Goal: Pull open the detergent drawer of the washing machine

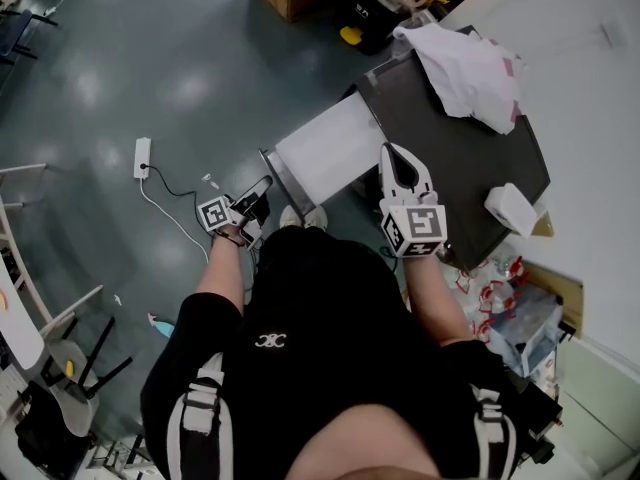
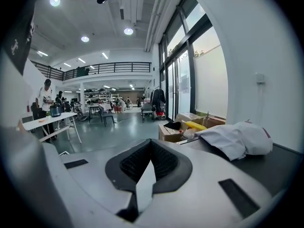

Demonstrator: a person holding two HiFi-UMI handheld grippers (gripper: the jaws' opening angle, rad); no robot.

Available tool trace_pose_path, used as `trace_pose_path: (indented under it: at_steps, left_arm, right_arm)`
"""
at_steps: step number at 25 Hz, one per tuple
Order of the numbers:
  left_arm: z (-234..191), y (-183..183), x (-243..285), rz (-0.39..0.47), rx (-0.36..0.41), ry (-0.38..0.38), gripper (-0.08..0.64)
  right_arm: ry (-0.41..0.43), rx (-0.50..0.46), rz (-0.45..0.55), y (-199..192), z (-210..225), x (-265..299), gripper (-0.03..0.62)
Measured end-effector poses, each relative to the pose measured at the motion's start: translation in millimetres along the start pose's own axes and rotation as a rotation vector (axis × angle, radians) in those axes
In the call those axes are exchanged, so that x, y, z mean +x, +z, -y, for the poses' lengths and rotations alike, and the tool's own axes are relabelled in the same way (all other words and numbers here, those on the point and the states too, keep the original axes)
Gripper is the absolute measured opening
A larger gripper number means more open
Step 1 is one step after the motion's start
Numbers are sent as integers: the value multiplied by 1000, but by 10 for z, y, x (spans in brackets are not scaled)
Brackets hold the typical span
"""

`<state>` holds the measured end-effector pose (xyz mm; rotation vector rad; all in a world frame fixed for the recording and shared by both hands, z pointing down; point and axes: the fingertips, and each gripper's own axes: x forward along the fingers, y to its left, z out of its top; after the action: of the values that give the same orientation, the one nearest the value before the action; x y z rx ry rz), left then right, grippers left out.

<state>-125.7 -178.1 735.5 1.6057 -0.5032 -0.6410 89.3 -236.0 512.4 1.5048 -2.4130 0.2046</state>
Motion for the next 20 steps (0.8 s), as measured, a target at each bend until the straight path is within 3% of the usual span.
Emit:
trace_pose_path:
  at_steps: [2,4,5,9,11,16,20]
  left_arm:
    - [5,153,-65,42,60,73,173]
    - [-43,355,-158,62,201,212,37]
    - [-67,458,-203,64,288,295,3]
    - [89,845,-306,90,588,544,2]
    - [318,1043,-329,145,683,595,2]
    - [1109,1321,-261,288,855,634,2]
    - [1770,1380,-180,337,1034,707,2]
  right_arm:
    - [11,13,15,39,-33,48,2]
    - [28,22,29,74,-68,111,2]
    - [36,27,35,91,-84,144,2]
    - [64,49,58,162,-141,284,2]
    - [77,59,72,214,-176,362,2]
    - [117,70,118,384,-287,537,2]
    - [150,68,170,605,-390,647,2]
